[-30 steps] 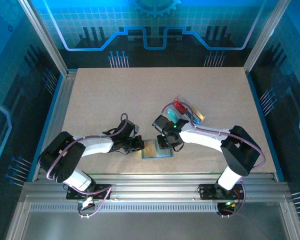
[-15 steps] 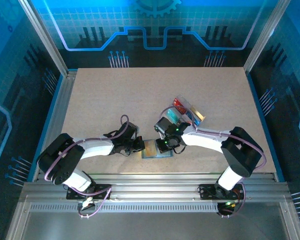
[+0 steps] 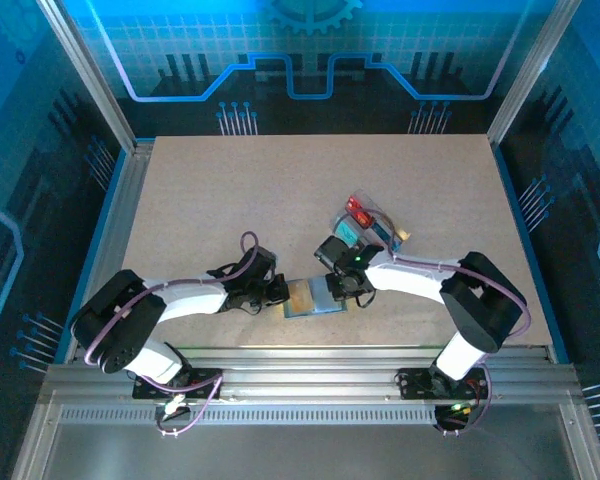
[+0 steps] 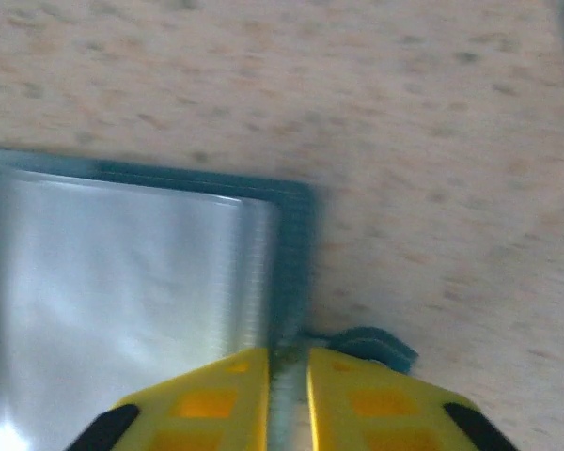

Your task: Put the credit cards into the card holder

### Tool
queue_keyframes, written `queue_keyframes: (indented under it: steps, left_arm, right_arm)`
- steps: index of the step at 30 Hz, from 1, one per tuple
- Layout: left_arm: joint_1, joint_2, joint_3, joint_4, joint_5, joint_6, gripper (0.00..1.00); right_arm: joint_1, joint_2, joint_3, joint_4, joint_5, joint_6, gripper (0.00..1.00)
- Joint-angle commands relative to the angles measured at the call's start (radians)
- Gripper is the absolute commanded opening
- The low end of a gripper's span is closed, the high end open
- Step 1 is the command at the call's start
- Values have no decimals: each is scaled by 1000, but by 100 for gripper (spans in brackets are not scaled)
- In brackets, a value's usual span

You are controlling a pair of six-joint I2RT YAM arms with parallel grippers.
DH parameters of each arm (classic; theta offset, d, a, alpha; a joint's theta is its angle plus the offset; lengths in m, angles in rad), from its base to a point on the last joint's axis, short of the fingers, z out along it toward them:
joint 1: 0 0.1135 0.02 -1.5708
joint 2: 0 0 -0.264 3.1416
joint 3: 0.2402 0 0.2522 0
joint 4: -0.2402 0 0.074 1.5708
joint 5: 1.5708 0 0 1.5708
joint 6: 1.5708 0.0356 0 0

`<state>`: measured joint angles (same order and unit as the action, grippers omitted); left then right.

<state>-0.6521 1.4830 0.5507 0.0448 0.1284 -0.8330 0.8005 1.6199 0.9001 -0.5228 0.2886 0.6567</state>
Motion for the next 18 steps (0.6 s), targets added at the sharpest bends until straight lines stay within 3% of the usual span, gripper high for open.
queue_keyframes:
  steps: [1, 8, 11, 18]
  left_arm:
    - [-3, -3, -46, -141, -52, 34, 0]
    - [-5, -13, -49, -143, -36, 68, 0]
    - [-5, -20, -47, -145, -31, 77, 0]
    - [-6, -22, -57, -134, -24, 69, 0]
  right_arm:
    - [-16, -47, -44, -90, 110, 66, 27]
    - [12, -83, 36, -89, 121, 3, 31]
    - [47, -97, 82, -29, 49, -69, 33]
    - [46, 37, 198, 56, -143, -167, 34]
